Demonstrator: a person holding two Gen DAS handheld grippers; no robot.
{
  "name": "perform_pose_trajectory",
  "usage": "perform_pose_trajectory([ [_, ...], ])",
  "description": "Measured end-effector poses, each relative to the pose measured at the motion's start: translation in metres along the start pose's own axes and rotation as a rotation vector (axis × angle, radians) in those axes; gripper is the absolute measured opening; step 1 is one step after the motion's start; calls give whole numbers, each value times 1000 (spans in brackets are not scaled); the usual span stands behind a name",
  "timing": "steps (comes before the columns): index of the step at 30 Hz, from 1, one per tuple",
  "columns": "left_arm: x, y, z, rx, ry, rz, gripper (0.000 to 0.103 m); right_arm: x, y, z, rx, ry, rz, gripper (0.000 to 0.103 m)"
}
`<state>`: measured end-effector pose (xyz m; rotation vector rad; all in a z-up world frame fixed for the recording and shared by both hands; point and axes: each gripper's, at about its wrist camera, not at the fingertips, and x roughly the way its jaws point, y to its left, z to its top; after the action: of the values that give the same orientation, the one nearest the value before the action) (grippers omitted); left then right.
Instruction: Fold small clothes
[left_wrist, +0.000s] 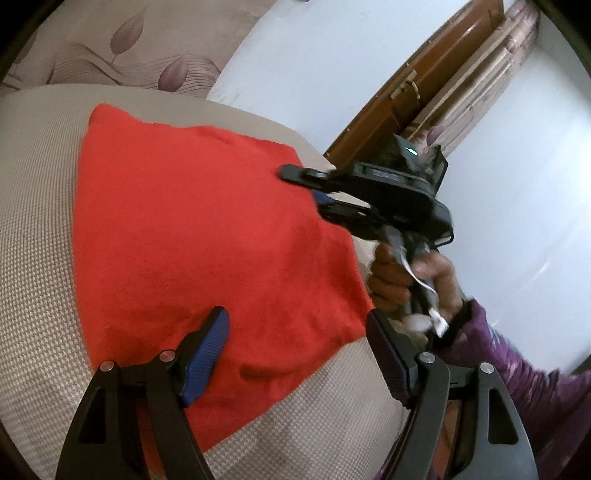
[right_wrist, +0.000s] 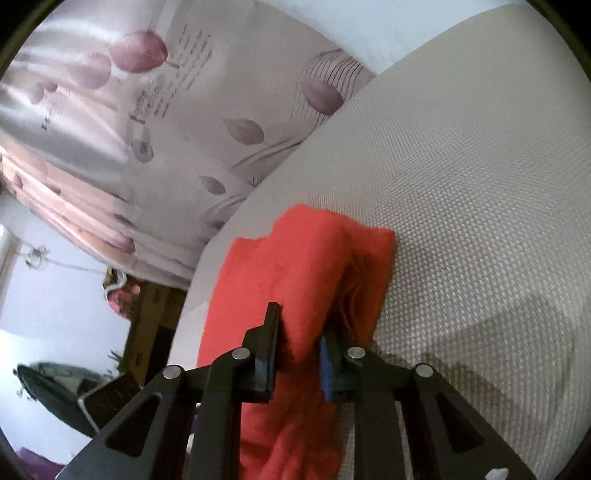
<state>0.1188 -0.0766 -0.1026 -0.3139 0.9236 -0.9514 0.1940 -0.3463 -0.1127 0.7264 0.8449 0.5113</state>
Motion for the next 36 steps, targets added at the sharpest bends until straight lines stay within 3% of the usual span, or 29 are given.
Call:
perform_pose_trajectory([
  [7,2,3,-2,-2,-10,-5,77,-37,49,-80,-109,31,51,25],
  [11,-2,4,-3,-26,-20,-17,77,-28,61,-109,-174,89,-28,25],
  [13,-7,5,-3,-40,-23,-17,77,-20,64,-112,-191,106,-45,25],
  [16,-16,5,-2,-47,-32,2,77,-10,64,-112,-207,124,-84,6],
  [18,-22,7,-2,-46,-39,22,77,-14,63,-110,-217,112,-146,4],
  [21,-31,11,0,-61,-58,37,77,-36,71,-102,-250,74,-171,4],
  [25,-37,20,-5,-93,-45,36,77,-45,60,-98,-275,111,-257,3],
  [28,-44,23,-11,-98,-52,39,77,-44,38,-100,-190,141,-197,3],
  [31,-53,21,-20,-88,-62,34,77,-38,43,-106,-200,163,-150,3],
  [36,-50,4,-27,21,-51,69,77,-33,29,-110,-154,179,-139,3],
])
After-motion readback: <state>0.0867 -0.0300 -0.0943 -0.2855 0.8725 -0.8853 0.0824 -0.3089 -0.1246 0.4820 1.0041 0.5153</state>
